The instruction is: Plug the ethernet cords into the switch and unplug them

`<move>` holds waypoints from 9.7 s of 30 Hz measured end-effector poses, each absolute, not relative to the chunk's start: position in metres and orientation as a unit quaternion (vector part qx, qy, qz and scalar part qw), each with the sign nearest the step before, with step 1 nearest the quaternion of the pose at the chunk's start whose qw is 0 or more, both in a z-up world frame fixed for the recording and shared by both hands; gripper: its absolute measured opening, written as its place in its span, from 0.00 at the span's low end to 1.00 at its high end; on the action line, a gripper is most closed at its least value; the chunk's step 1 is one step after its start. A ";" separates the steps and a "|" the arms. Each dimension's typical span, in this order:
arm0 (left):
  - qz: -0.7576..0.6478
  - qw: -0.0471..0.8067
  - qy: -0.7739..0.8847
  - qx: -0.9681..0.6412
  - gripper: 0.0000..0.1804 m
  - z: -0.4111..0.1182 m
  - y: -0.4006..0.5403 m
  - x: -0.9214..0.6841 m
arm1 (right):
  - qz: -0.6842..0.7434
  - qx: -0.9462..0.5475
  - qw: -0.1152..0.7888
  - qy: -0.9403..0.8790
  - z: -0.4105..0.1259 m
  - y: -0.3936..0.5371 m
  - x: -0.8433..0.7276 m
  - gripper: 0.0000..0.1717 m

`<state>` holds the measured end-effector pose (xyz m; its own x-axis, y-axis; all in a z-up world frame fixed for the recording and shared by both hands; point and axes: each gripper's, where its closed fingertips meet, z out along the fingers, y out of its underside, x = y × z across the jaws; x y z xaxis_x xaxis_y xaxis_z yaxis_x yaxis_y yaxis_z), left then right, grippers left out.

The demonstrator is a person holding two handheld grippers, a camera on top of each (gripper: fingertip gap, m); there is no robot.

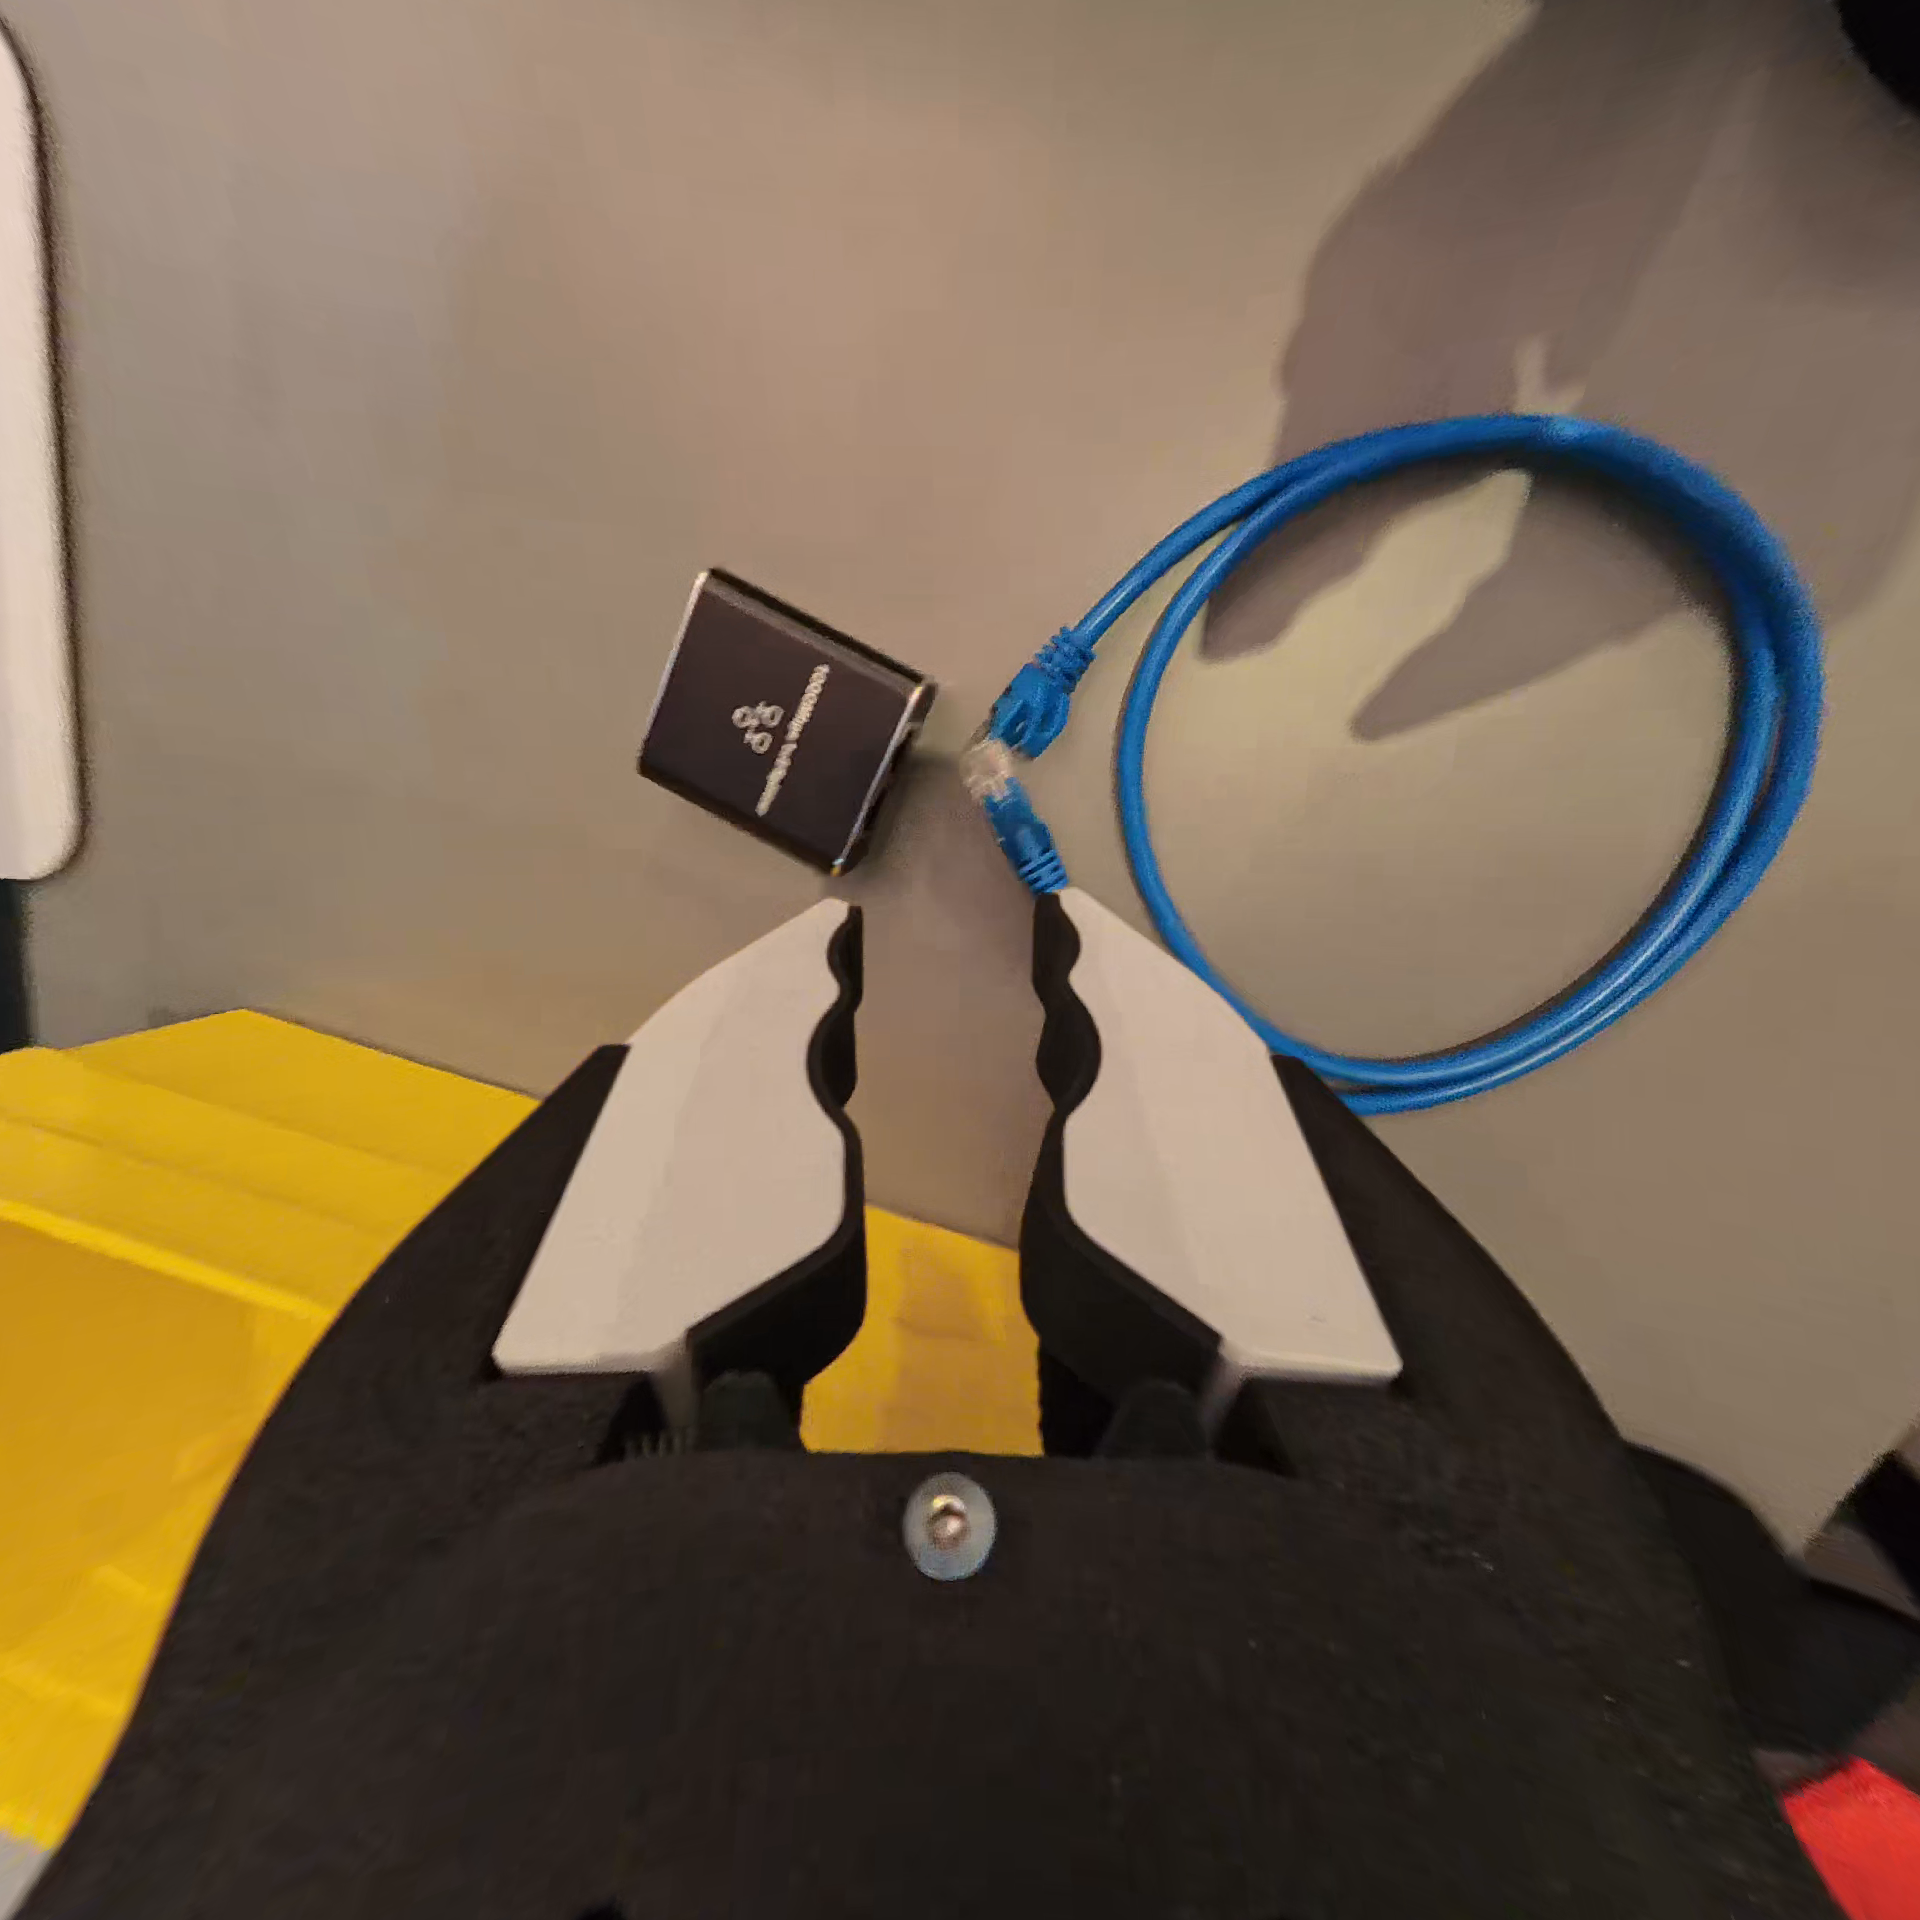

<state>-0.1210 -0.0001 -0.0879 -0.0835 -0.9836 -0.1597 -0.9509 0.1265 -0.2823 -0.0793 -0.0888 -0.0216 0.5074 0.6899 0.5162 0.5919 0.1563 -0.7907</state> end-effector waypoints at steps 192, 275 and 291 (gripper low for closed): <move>-0.665 0.211 0.534 -0.477 0.10 0.093 -0.077 -0.072 | 0.068 -0.454 0.869 -0.183 0.091 -0.068 -0.084 0.09; 0.008 -0.001 0.755 -0.656 0.34 -0.160 0.040 -0.091 | 0.121 -0.315 0.910 -0.242 0.144 -0.175 -0.087 0.08; -0.038 0.053 0.802 -0.594 0.33 -0.116 0.019 -0.091 | 0.115 -0.326 0.912 -0.220 0.145 -0.172 -0.075 0.08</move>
